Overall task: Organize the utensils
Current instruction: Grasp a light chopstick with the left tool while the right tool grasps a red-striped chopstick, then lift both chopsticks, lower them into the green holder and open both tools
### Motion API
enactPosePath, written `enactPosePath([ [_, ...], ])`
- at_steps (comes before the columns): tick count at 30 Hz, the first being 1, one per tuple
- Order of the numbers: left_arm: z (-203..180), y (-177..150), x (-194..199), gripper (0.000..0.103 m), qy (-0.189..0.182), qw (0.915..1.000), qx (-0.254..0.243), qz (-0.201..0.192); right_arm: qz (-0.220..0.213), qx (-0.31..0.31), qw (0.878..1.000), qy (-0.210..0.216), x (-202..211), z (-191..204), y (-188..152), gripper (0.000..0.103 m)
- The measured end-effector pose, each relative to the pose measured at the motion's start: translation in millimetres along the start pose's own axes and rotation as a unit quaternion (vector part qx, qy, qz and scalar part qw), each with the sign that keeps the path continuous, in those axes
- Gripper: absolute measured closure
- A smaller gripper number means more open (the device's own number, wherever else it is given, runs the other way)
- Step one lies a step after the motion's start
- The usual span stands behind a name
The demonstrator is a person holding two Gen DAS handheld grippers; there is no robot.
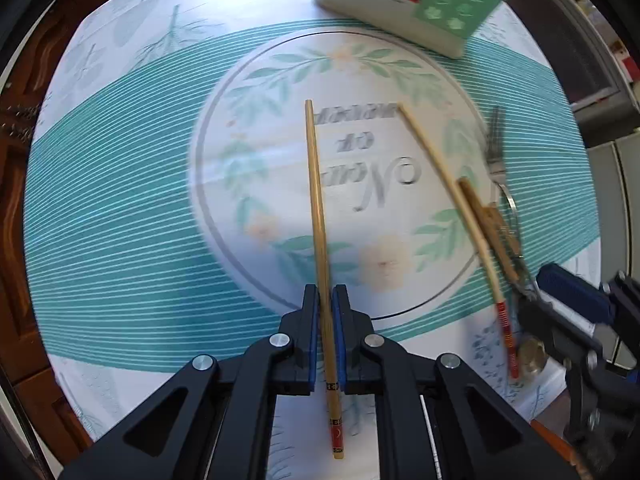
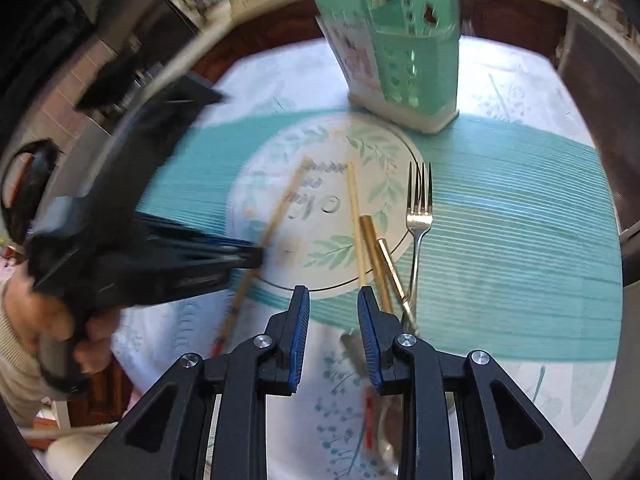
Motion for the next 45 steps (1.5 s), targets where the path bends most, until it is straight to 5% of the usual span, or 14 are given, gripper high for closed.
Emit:
enactPosePath([
  [3, 14.3, -0.4, -0.8, 0.096, 0.000, 0.9999, 0.008, 0.010, 0.057, -0.006, 0.998, -0.002, -21.2, -1.8, 16.0, 0.087],
  [10, 40.9, 0.0, -0.9, 0.096, -0.008, 0.9998, 0.000, 0.021, 0.124, 0.004, 0.991, -0.057, -47.9, -5.0, 41.6, 0.088],
  [24, 23.6, 6.1, 3.1, 0.098, 0.014, 0.9996, -0.016, 0.020, 0.125, 0.114, 0.962, -0.213, -70.1, 20.6, 58.1, 0.098],
  [27, 21.8, 7.2, 4.6, 0.099, 0.014, 0.9994, -0.021, 0.025, 0.132, 0.101, 0.967, -0.192, -68.7, 14.9, 59.3, 0.098],
  [29, 21.1, 4.7, 7.9, 0.099, 0.010, 0.9995, -0.026, 0.011, 0.132, 0.074, 0.978, -0.143, -63.5, 4.2, 59.1, 0.098],
  [33, 23.6, -10.8, 27.8, 0.099, 0.002, 0.9965, -0.045, -0.070, 0.070, 0.036, 0.995, -0.054, -36.3, -5.9, 59.3, 0.099],
  [37, 21.4, -23.4, 59.7, 0.099, 0.010, 0.9849, -0.054, -0.164, -0.035, 0.022, 0.999, 0.001, 4.2, -12.3, 58.0, 0.099],
  [45, -2.9, -17.6, 142.2, 0.099, 0.005, 0.9482, -0.059, -0.312, -0.190, 0.024, 0.982, 0.005, 85.1, 12.9, 72.4, 0.099],
])
Point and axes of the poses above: each gripper's, at about its wrist camera, not at the fingertips, and x roughly against the way its jaws point, z to its left, y to its top, the point moved 6 cm from there along -x, roughly the way its jaws point, and after that the axes turned 12 degrees about z, right-handed, at the moved point
